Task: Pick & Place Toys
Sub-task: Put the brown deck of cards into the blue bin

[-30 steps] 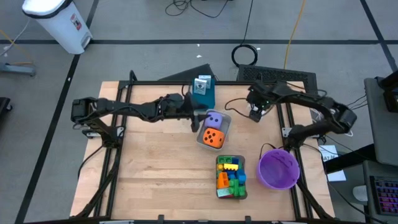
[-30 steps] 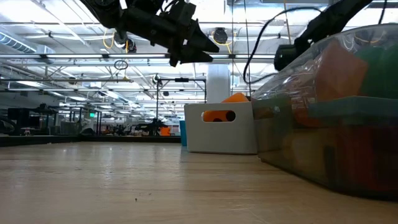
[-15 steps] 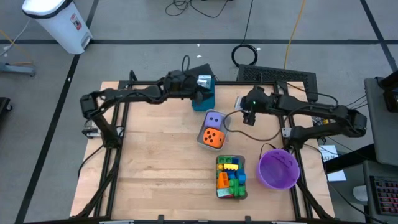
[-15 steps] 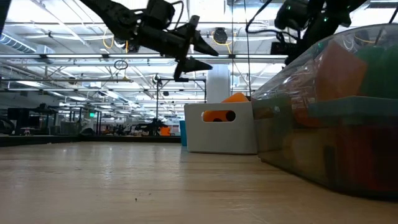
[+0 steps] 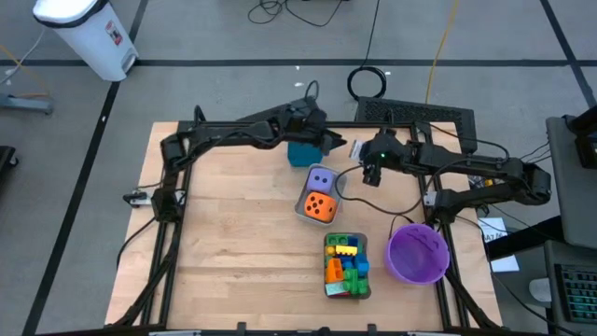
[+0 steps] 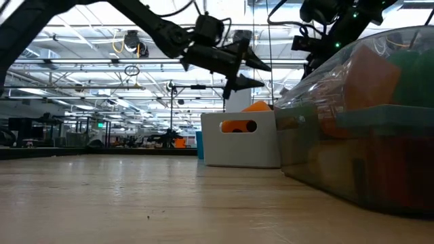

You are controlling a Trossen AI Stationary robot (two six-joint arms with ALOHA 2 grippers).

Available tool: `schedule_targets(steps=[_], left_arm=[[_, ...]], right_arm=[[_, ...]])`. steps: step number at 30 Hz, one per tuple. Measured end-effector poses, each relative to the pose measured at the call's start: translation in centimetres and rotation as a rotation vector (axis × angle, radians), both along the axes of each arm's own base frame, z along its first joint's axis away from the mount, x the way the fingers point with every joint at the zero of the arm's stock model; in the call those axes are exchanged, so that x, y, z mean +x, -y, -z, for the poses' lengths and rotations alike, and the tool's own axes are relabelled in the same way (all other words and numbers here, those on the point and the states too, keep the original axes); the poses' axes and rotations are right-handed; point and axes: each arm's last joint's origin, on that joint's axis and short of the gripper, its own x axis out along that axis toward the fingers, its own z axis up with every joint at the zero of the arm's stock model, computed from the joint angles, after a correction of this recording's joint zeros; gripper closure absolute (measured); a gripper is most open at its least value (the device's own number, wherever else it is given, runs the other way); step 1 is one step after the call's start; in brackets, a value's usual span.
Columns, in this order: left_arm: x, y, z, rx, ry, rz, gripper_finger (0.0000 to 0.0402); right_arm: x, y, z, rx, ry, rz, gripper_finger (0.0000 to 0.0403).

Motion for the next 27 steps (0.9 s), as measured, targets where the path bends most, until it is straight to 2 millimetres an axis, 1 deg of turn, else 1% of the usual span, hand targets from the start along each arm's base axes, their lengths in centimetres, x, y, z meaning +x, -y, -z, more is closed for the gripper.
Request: schedule_targets(steps=[5,10,12,15,19,23,27], left_arm=[[1.9,-0.2,0.7,-0.017,-0.043,0.012,0.0174],[3.2,-0.3,0.3,0.004,-0.020,0.014,0.0174],[3.3,-0.4,0.3,-0.006,-0.040,0.013,0.0174],[3.5,-0.1,0.1,0.028,-0.039,0.007,0.0174],[3.6,0.2,0.4,0.027,-0.052,0.015,0.0174],[3.5,0.1,0.5,0.049,-0.074,-0.019,0.0174],[3.6,0.3,0.5,0.054,-0.072,-0.016,0.0174]], right_arm=[[-0.1,0.0,-0.1,-0.078,-0.038,0.018,0.0108],[0.0,0.0,-0.1,-0.085,-0.044,0.011,0.0108],[0.0,0.0,-0.1,-0.086,-0.045,0.007,0.0108],[0.0,0.0,-0.1,-0.091,-0.051,-0.003,0.0108],[0.0,0.0,-0.2,-0.101,-0.051,-0.013,0.0108],[0.1,0.0,-0.3,-0.108,-0.039,-0.015,0.0108],[0.5,-0.1,-0.6,-0.142,-0.021,-0.048,0.0108]])
